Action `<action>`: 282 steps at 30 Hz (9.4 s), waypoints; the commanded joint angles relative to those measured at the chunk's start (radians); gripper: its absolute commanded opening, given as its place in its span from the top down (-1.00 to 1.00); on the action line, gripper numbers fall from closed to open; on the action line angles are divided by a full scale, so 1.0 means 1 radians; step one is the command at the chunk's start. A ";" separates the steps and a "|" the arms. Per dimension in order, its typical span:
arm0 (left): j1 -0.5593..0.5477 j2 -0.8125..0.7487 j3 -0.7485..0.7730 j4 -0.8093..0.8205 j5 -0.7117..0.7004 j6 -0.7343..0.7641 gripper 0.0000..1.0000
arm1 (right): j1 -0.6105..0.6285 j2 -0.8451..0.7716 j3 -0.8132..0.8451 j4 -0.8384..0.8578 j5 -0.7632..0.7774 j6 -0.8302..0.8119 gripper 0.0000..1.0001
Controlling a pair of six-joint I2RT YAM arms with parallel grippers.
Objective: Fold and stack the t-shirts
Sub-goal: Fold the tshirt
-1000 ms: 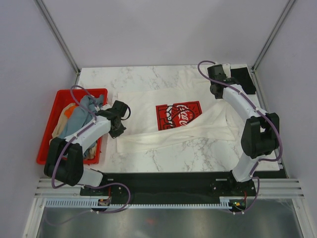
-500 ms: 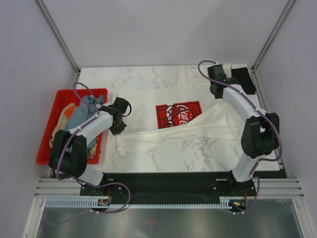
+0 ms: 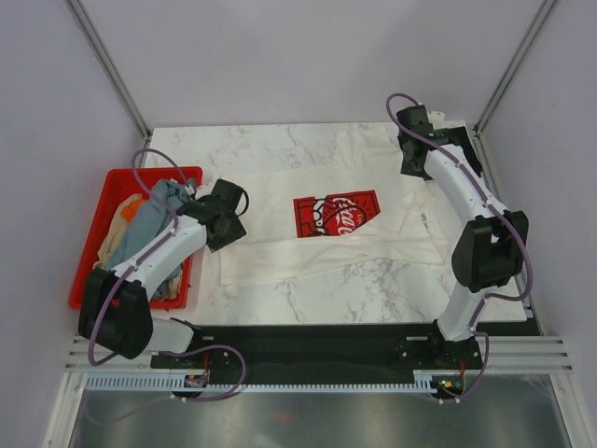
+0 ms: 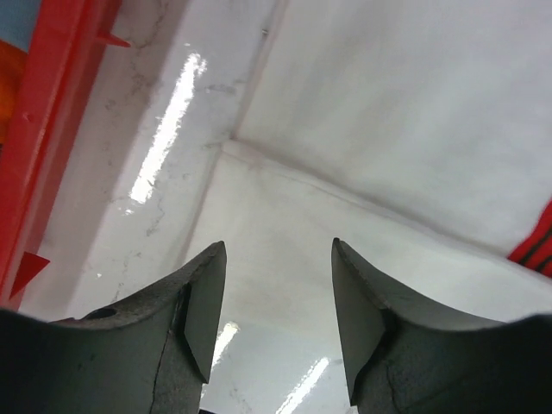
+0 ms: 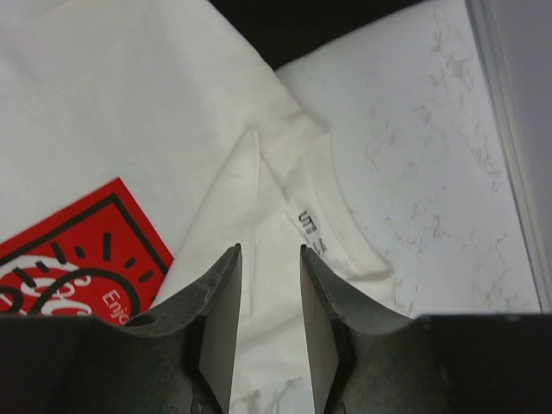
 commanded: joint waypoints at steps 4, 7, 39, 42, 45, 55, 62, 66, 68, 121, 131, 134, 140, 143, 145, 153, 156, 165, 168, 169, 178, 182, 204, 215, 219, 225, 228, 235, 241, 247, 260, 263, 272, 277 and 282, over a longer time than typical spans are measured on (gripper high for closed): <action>-0.155 -0.116 -0.076 0.052 0.137 0.034 -0.18 | -0.161 -0.217 -0.234 -0.121 -0.235 0.254 0.17; -0.200 -0.127 -0.163 0.121 0.211 -0.009 -0.15 | -0.267 -0.321 -0.406 -0.103 -0.309 0.303 0.16; -0.197 0.131 -0.265 0.189 0.060 -0.055 -0.08 | -0.355 -0.321 -0.917 0.226 -0.209 0.460 0.60; -0.193 0.099 -0.278 0.169 0.039 -0.055 -0.08 | -0.355 -0.354 -0.919 0.195 -0.153 0.433 0.96; -0.180 0.074 -0.282 0.126 0.005 -0.047 -0.09 | -0.353 -0.393 -0.900 0.152 -0.106 0.411 1.00; -0.169 -0.035 -0.308 -0.001 -0.052 -0.099 -0.11 | -0.355 -0.496 -0.966 0.125 -0.097 0.368 1.00; -0.169 -0.154 -0.275 -0.066 0.002 -0.106 -0.11 | -0.355 -0.515 -0.861 0.069 -0.117 0.317 0.54; -0.169 -0.210 -0.191 -0.071 0.060 -0.060 -0.15 | -0.334 -0.529 -0.770 0.071 -0.192 0.297 0.28; -0.169 -0.211 -0.153 -0.066 0.097 -0.038 -0.20 | -0.311 -0.519 -0.744 0.072 -0.217 0.299 0.22; 0.017 0.006 -0.209 0.293 0.570 0.180 -0.20 | -0.094 -0.300 -0.841 0.605 -0.405 0.494 0.58; 0.017 0.016 -0.217 0.293 0.559 0.171 -0.20 | -0.077 -0.251 -0.775 0.635 -0.456 0.520 1.00; 0.017 0.026 -0.219 0.293 0.550 0.167 -0.20 | -0.062 -0.205 -0.730 0.651 -0.473 0.486 1.00; 0.017 0.060 -0.232 0.292 0.533 0.161 -0.20 | -0.024 -0.105 -0.626 0.649 -0.476 0.382 1.00; 0.015 0.062 -0.243 0.293 0.521 0.155 -0.21 | 0.004 -0.084 -0.594 0.648 -0.447 0.350 1.00; 0.014 0.063 -0.248 0.292 0.510 0.154 -0.21 | 0.025 -0.076 -0.578 0.645 -0.428 0.331 1.00; 0.003 0.088 -0.249 0.293 0.498 0.154 -0.21 | 0.068 -0.033 -0.534 0.658 -0.425 0.379 1.00; -0.003 0.091 -0.257 0.293 0.479 0.151 -0.21 | 0.085 -0.004 -0.503 0.666 -0.425 0.373 1.00; -0.012 0.100 -0.275 0.293 0.461 0.140 -0.21 | 0.102 0.030 -0.466 0.652 -0.373 0.353 1.00; -0.014 0.102 -0.280 0.293 0.453 0.135 -0.21 | 0.101 0.027 -0.457 0.652 -0.353 0.369 1.00; -0.015 0.102 -0.282 0.293 0.450 0.134 -0.21 | 0.104 0.027 -0.454 0.652 -0.349 0.373 1.00; -0.022 0.103 -0.304 0.293 0.435 0.121 -0.21 | 0.104 0.047 -0.397 0.669 -0.312 0.333 1.00; -0.022 0.099 -0.306 0.290 0.435 0.117 -0.21 | 0.105 0.059 -0.388 0.652 -0.309 0.350 0.93; -0.019 0.054 -0.117 0.239 0.446 0.095 -0.22 | -0.267 -0.186 -0.495 0.120 -0.364 0.190 0.21; -0.019 -0.006 -0.246 0.224 0.335 -0.066 -0.16 | -0.386 -0.374 -0.728 0.105 -0.324 0.287 0.28; -0.019 0.020 -0.272 0.216 0.312 -0.076 -0.16 | -0.386 -0.375 -0.785 0.124 -0.283 0.290 0.30; -0.016 0.086 -0.274 0.187 0.200 -0.089 -0.16 | -0.404 -0.323 -0.865 0.189 -0.208 0.282 0.31; -0.011 0.138 -0.243 0.103 0.148 -0.122 -0.16 | -0.410 -0.306 -0.890 0.204 -0.168 0.279 0.31; -0.011 0.146 -0.222 0.054 0.080 -0.127 -0.12 | -0.436 -0.327 -0.917 0.206 -0.091 0.271 0.28; -0.012 0.097 -0.176 -0.001 0.019 -0.104 -0.14 | -0.436 -0.377 -0.897 0.198 -0.094 0.253 0.26; -0.034 0.008 -0.105 -0.044 0.122 -0.060 -0.16 | -0.423 -0.441 -0.793 0.148 -0.213 0.213 0.22; -0.028 0.056 0.085 -0.037 0.232 0.066 -0.22 | 0.044 -0.227 -0.491 0.324 -0.278 0.345 0.00; -0.009 0.054 0.085 -0.028 0.263 0.104 -0.23 | 0.099 -0.173 -0.511 0.441 -0.330 0.386 -0.05; 0.060 0.031 0.007 0.055 0.445 0.174 -0.23 | 0.170 -0.059 -0.535 0.591 -0.341 0.359 -0.15; 0.064 0.040 -0.005 0.064 0.456 0.181 -0.22 | 0.173 -0.019 -0.525 0.592 -0.335 0.345 -0.09; 0.066 0.039 -0.007 0.068 0.458 0.183 -0.22 | 0.176 0.013 -0.515 0.592 -0.335 0.333 -0.04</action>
